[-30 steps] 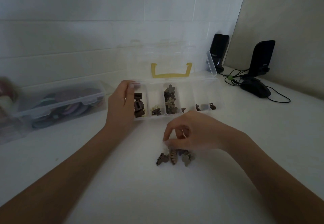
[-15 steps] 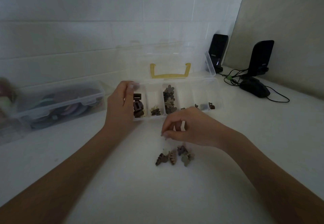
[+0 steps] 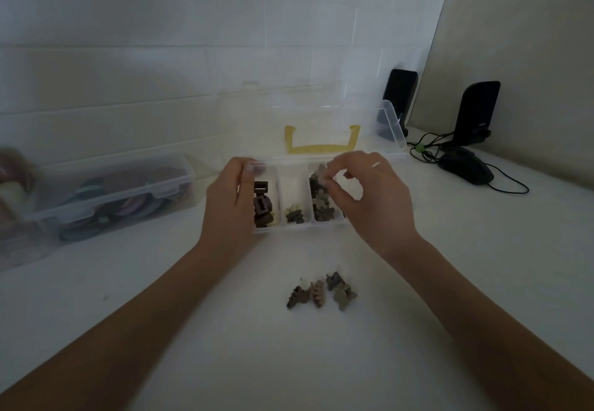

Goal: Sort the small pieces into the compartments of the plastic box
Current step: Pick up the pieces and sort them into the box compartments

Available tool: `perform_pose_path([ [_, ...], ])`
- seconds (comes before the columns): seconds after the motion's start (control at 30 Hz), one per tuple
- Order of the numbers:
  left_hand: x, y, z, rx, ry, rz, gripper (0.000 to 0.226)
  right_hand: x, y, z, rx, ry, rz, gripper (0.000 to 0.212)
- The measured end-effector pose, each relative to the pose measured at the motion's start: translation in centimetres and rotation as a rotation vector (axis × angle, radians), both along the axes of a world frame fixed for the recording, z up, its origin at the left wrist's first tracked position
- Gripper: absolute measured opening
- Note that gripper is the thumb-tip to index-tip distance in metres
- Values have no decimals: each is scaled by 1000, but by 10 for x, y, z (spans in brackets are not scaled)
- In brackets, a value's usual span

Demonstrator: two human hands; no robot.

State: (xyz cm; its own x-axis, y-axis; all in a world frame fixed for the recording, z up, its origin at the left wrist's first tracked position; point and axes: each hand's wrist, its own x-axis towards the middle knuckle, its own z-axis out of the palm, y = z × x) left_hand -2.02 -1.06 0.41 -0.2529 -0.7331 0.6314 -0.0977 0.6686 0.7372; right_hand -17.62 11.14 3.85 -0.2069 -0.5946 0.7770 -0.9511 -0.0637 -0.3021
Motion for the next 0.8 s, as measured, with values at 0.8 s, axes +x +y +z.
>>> perform_pose_path([
  [0.8, -2, -9, 2, 118, -17, -23, 26, 0, 29, 22, 1115, -64, 338, 24],
])
